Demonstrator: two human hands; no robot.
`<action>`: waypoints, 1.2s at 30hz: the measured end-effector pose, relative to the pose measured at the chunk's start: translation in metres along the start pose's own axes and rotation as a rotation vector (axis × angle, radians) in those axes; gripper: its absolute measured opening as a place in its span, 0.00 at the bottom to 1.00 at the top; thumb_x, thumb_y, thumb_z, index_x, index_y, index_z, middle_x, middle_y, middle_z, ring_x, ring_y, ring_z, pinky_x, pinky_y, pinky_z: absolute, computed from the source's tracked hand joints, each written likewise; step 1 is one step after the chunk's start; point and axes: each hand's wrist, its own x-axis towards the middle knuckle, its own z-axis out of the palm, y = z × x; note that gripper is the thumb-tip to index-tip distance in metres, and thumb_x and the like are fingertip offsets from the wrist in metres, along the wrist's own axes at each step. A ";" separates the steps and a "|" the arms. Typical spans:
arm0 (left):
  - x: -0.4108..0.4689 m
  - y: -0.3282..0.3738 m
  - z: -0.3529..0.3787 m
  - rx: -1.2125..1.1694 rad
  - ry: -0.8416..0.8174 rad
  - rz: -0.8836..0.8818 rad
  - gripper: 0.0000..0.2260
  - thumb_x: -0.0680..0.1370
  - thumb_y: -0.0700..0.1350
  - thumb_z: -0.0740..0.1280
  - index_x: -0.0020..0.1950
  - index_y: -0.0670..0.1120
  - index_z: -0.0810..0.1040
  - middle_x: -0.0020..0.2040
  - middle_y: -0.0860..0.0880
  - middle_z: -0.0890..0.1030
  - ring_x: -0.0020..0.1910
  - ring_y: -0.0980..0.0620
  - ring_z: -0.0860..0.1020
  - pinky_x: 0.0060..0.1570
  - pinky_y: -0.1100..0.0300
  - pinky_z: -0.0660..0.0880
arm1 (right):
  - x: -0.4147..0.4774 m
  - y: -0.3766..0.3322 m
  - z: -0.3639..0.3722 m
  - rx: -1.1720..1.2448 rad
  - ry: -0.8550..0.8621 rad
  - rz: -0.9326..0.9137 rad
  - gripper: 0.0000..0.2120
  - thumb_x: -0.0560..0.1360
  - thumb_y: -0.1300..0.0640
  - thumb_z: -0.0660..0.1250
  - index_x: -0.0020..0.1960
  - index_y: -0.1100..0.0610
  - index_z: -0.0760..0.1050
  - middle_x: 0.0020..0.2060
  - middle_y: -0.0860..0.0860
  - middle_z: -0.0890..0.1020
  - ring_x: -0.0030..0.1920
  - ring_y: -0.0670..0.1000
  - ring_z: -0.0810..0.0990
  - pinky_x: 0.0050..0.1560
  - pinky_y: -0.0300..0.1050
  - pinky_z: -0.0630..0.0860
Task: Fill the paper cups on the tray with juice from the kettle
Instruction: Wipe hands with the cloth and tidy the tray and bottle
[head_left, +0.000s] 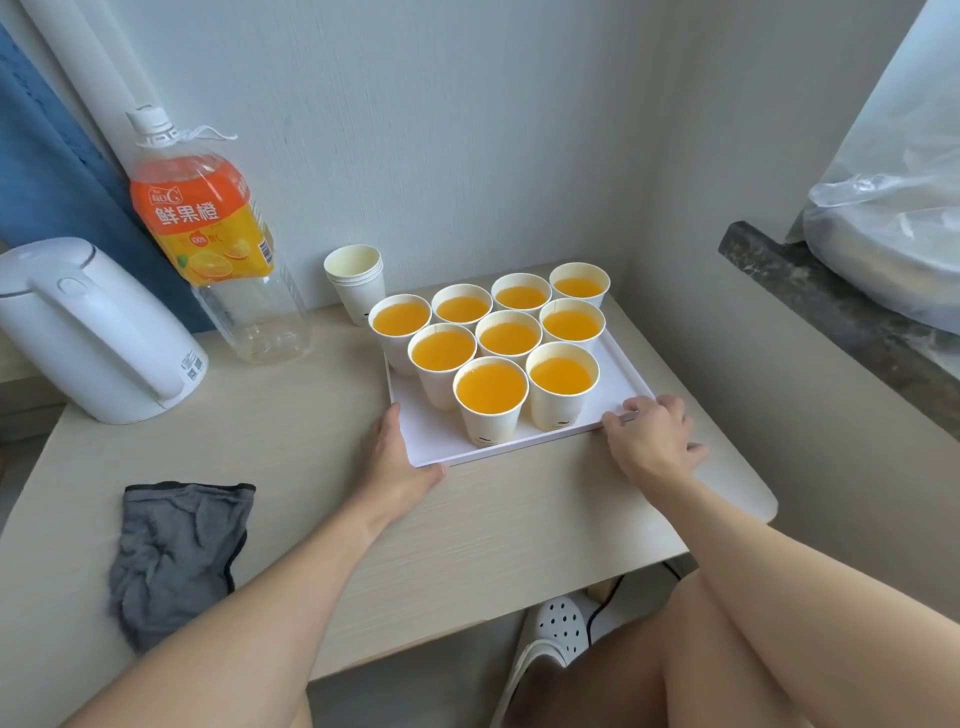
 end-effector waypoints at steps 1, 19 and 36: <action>0.002 -0.001 0.001 0.020 -0.003 0.005 0.42 0.66 0.50 0.77 0.78 0.50 0.65 0.74 0.49 0.70 0.75 0.43 0.67 0.71 0.50 0.69 | 0.001 0.000 0.000 -0.003 -0.002 0.001 0.17 0.78 0.47 0.63 0.65 0.49 0.75 0.69 0.50 0.66 0.69 0.51 0.63 0.64 0.52 0.58; 0.041 0.016 0.005 0.166 -0.029 0.023 0.42 0.76 0.54 0.76 0.82 0.39 0.59 0.78 0.41 0.65 0.78 0.43 0.61 0.72 0.56 0.62 | 0.023 -0.014 -0.005 -0.112 -0.006 -0.041 0.12 0.80 0.46 0.60 0.58 0.49 0.78 0.70 0.50 0.68 0.69 0.53 0.62 0.59 0.53 0.61; 0.086 0.035 0.004 0.285 -0.024 -0.014 0.38 0.76 0.56 0.75 0.78 0.39 0.64 0.77 0.40 0.68 0.76 0.39 0.64 0.69 0.54 0.66 | 0.068 -0.033 0.006 -0.177 -0.038 -0.067 0.10 0.80 0.45 0.58 0.52 0.44 0.78 0.66 0.50 0.70 0.65 0.54 0.64 0.57 0.54 0.60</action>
